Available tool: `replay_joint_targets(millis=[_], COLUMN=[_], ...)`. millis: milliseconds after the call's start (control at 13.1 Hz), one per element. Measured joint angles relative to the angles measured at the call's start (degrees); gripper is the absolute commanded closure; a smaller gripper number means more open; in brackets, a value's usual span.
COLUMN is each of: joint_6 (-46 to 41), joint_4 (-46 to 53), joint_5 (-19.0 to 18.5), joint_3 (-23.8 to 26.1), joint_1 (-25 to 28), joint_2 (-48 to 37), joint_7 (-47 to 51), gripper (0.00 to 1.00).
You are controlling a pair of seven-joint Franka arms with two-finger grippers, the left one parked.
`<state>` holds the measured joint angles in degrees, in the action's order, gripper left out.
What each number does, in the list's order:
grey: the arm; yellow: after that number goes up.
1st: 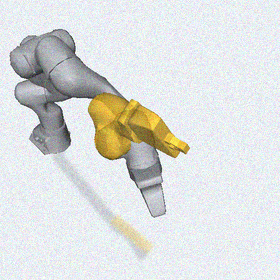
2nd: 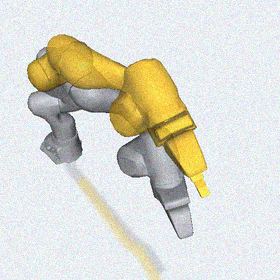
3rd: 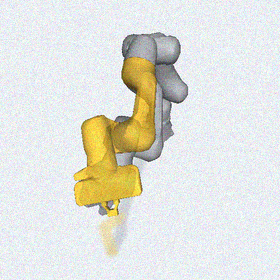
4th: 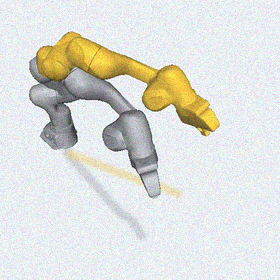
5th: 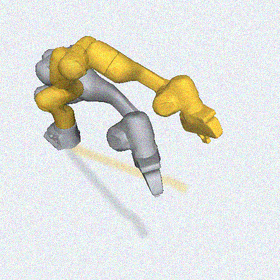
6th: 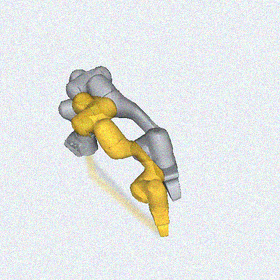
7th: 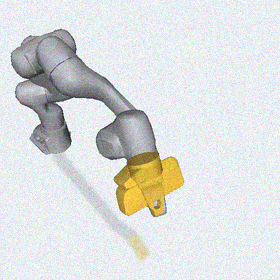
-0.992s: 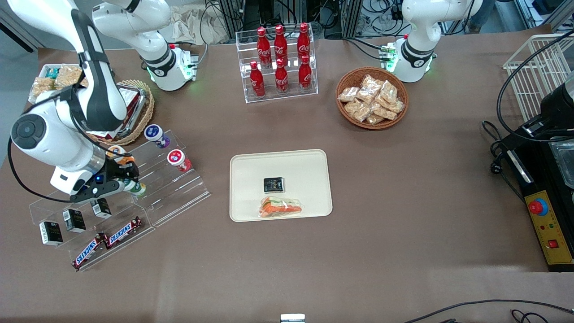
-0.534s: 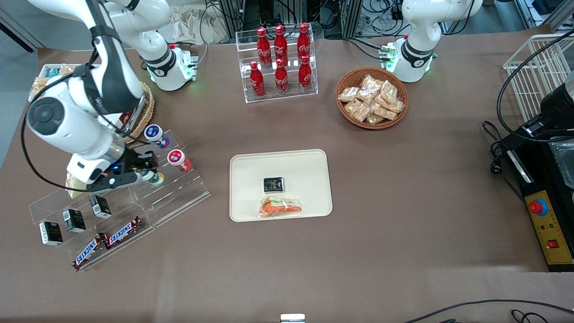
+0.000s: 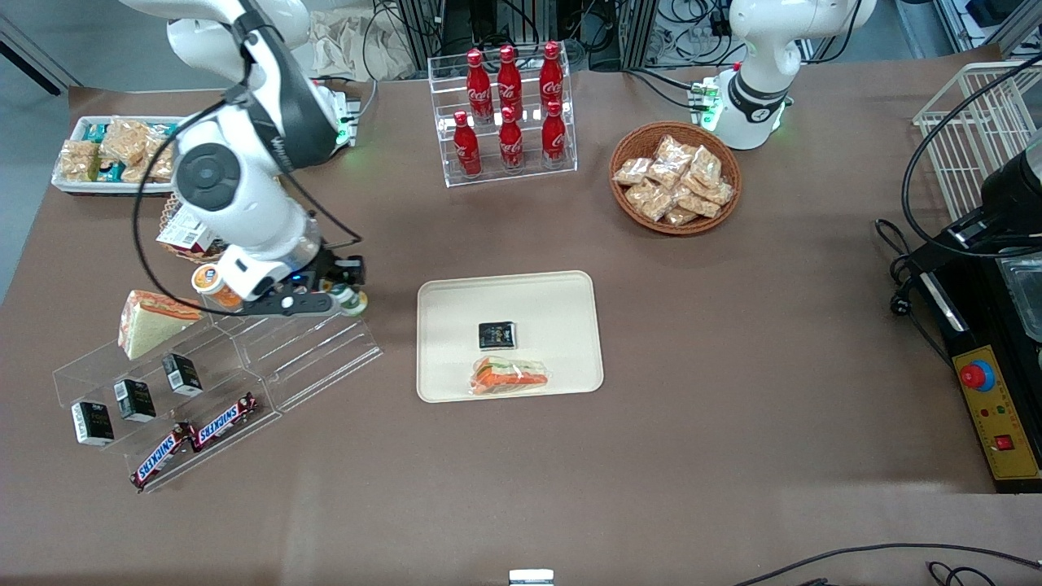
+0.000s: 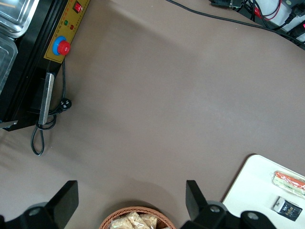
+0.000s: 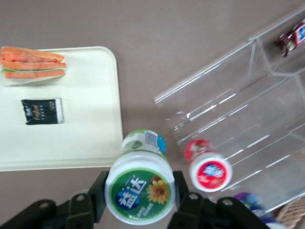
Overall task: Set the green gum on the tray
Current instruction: 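Carry the bottle over the cream tray and lower it onto the tray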
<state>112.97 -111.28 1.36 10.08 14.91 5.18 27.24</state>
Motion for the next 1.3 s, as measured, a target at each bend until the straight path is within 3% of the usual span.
replay_joint_targets(millis=[382,1298], joint_6=[4.56,11.28], joint_4=[2.17,3.2], joint_5=[0.0,-1.11], joint_3=[1.64,1.42], joint_1=[5.44,6.61], joint_2=[7.91,19.86], joint_7=[10.62,10.94], gripper=[0.5,0.49])
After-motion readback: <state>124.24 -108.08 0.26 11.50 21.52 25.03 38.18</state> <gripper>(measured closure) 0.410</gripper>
